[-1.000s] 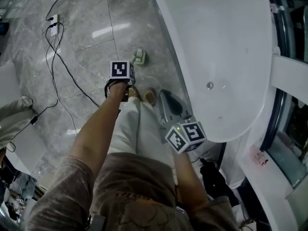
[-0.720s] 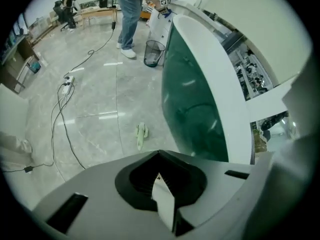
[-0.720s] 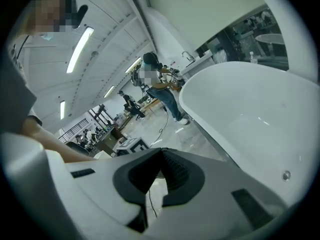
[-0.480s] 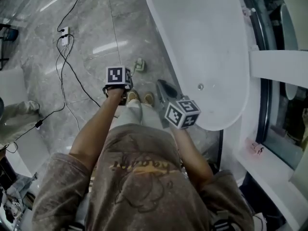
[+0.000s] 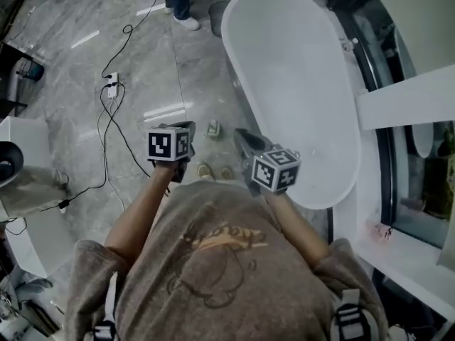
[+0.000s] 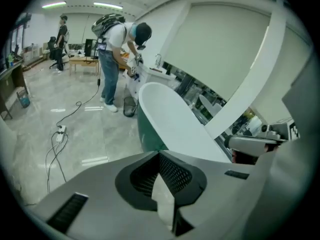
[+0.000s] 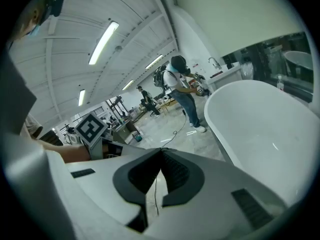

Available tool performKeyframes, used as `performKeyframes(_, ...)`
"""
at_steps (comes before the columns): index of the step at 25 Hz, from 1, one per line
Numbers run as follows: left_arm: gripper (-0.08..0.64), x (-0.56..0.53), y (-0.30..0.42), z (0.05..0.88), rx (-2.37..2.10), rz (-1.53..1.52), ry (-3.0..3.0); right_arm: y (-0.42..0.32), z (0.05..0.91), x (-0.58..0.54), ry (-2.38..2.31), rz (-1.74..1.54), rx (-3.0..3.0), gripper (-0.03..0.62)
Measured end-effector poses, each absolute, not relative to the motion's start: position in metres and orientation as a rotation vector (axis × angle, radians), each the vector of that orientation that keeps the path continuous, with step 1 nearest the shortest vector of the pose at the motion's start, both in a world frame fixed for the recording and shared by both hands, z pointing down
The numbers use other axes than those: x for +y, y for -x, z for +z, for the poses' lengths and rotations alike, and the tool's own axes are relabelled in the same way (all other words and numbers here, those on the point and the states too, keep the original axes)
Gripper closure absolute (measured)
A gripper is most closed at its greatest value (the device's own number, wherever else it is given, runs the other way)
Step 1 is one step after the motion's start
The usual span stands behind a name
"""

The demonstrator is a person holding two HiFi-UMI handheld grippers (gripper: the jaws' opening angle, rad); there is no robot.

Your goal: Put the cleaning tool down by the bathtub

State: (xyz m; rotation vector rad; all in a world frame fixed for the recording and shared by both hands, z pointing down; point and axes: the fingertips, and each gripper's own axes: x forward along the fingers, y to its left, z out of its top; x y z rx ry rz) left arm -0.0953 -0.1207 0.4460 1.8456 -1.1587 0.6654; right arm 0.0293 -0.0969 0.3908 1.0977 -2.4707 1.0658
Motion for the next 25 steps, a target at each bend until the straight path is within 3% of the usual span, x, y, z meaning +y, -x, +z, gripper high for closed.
performKeyframes(14, 0.559, -0.097, 0.095, 0.275, -1.175, 0.224, -2.269, 0.001, 0.253, -0.09, -1.008, 0.668, -2.827, 0.594)
performKeyframes(25, 0.56, -0.099, 0.09, 0.244, -1.284, 0.181, -2.459, -0.007, 0.235, -0.089, -0.998, 0.538, -2.887, 0.594)
